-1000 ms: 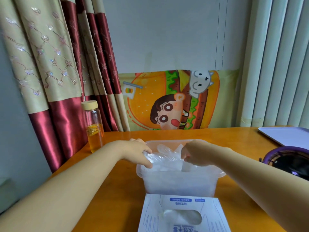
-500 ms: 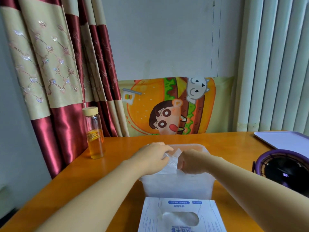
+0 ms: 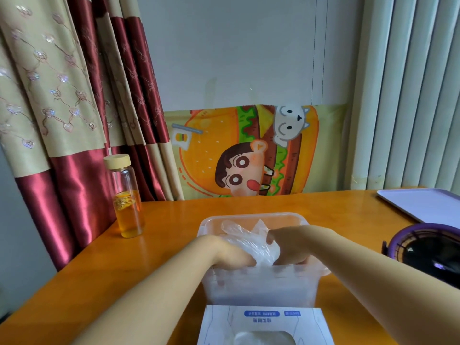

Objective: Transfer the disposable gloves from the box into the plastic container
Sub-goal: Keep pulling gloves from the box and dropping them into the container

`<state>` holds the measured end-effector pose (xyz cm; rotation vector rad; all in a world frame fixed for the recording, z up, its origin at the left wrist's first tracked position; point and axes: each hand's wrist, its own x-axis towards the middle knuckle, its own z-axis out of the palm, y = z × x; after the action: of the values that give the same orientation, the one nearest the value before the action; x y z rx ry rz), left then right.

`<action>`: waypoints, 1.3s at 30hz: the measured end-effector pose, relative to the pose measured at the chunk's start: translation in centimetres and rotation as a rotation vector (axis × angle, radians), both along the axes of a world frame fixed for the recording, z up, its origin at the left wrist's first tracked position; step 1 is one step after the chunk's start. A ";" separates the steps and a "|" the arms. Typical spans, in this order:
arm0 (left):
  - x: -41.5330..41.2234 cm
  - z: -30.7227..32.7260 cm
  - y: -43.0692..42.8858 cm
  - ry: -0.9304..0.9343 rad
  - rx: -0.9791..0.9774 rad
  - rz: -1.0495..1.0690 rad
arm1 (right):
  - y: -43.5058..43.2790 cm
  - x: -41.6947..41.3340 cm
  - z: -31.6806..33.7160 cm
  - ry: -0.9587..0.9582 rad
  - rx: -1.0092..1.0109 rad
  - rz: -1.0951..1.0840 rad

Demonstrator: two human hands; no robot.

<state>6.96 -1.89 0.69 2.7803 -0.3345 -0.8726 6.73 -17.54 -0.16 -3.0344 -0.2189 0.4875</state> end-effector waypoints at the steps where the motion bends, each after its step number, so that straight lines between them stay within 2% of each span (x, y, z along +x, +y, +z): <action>1: -0.1 0.0 -0.1 0.004 -0.009 0.007 | -0.1 0.0 0.3 -0.019 0.064 -0.036; 3: -0.1 0.0 -0.2 0.014 -0.023 0.052 | -0.4 -0.4 1.0 -0.113 0.081 -0.050; 6: -0.4 0.3 -0.3 0.036 -0.033 0.099 | -1.5 -1.6 2.3 -0.363 0.060 -0.031; 11: 0.0 0.4 -0.4 -0.054 0.026 0.043 | -2.5 -4.6 3.3 -0.600 0.208 -0.031; 14: 0.1 0.4 -0.1 -0.105 -0.057 0.017 | -2.1 -6.9 3.3 -0.686 0.344 0.025; 17: -0.7 1.3 1.2 -0.296 -0.104 -0.064 | -1.4 -9.4 2.6 -0.643 0.428 0.128; 20: -2.9 1.0 3.2 -0.475 -0.173 -0.166 | -0.4 -11.1 0.0 -0.375 0.351 0.241; 22: -5.1 -0.3 4.3 -0.633 -0.344 -0.188 | 0.1 -11.5 -2.4 -0.253 0.296 0.257; 25: -8.5 -3.2 5.0 -0.895 -0.643 -0.194 | 0.9 -11.2 -5.2 -0.219 0.256 0.260; 27: -9.6 -5.2 5.4 -0.868 -0.708 -0.197 | 1.4 -10.9 -6.2 -0.183 0.242 0.252; 29: -10.2 -8.1 5.5 -0.789 -0.671 -0.192 | 1.7 -10.5 -7.3 -0.165 0.246 0.227; 34: -10.2 -11.1 5.5 -0.666 -0.669 -0.083 | 1.6 -10.1 -8.3 -0.286 0.293 0.202; 39: -10.2 -11.4 5.6 -0.626 -0.661 -0.066 | 1.7 -10.5 -9.5 -0.439 0.352 0.239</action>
<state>-3.21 3.68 -10.75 2.3280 -0.6668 0.1351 -3.73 -15.85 -9.62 -2.7328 -0.6192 -0.2014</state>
